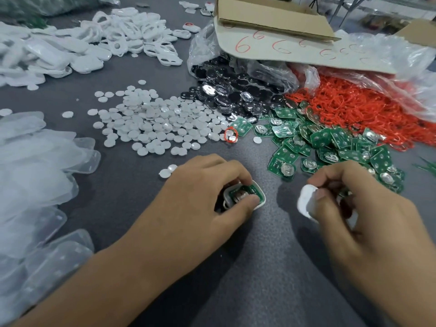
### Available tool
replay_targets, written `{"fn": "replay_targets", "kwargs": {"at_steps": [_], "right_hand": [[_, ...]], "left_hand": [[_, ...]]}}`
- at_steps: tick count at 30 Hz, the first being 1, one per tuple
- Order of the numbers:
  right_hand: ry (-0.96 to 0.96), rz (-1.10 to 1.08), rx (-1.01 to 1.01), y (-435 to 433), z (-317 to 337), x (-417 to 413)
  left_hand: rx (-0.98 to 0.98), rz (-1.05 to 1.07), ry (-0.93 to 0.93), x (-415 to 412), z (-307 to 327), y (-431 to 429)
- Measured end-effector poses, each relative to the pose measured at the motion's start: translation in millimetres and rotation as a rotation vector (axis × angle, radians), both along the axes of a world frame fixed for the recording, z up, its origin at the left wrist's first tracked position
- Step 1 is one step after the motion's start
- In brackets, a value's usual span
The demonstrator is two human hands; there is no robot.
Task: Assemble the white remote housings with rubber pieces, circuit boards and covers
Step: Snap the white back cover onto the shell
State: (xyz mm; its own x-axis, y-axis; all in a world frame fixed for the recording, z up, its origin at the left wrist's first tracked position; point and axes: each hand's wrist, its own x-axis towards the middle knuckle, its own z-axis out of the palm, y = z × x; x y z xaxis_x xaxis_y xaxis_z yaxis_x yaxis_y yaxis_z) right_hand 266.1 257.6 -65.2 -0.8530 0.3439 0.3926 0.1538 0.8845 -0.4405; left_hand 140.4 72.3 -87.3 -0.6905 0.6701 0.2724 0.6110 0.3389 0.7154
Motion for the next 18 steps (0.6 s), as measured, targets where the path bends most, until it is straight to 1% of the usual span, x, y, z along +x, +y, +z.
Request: {"fn": "replay_targets", "kwargs": {"at_steps": [1, 5, 7, 9, 11, 13, 15, 17, 18], "right_hand": [[0.0, -0.012, -0.002, 1, 1, 1], [0.065, -0.001, 0.15, 3, 10, 8], [0.085, 0.067, 0.24, -1, 9, 15], [0.058, 0.153, 0.291, -7, 1, 26], [0.034, 0.22, 0.247, -9, -7, 37], [-0.006, 0.231, 0.192, -5, -5, 39], [-0.111, 0.21, 0.181, -1, 2, 31], [-0.214, 0.257, 0.156, -1, 6, 21], [-0.236, 0.284, 0.125, -1, 8, 16]], "left_hand": [[0.002, -0.002, -0.002, 0, 0, 0], [0.004, -0.008, -0.003, 0, 1, 1], [0.012, -0.015, -0.019, 0, 1, 1], [0.024, -0.024, -0.038, -2, 1, -1], [0.001, -0.039, -0.061, -4, 1, -5], [-0.066, -0.056, -0.05, -7, 2, -10], [-0.121, -0.071, -0.015, -10, 3, -13], [-0.127, -0.08, -0.03, -11, 5, -15], [-0.12, -0.083, -0.048, -11, 7, -15]]}}
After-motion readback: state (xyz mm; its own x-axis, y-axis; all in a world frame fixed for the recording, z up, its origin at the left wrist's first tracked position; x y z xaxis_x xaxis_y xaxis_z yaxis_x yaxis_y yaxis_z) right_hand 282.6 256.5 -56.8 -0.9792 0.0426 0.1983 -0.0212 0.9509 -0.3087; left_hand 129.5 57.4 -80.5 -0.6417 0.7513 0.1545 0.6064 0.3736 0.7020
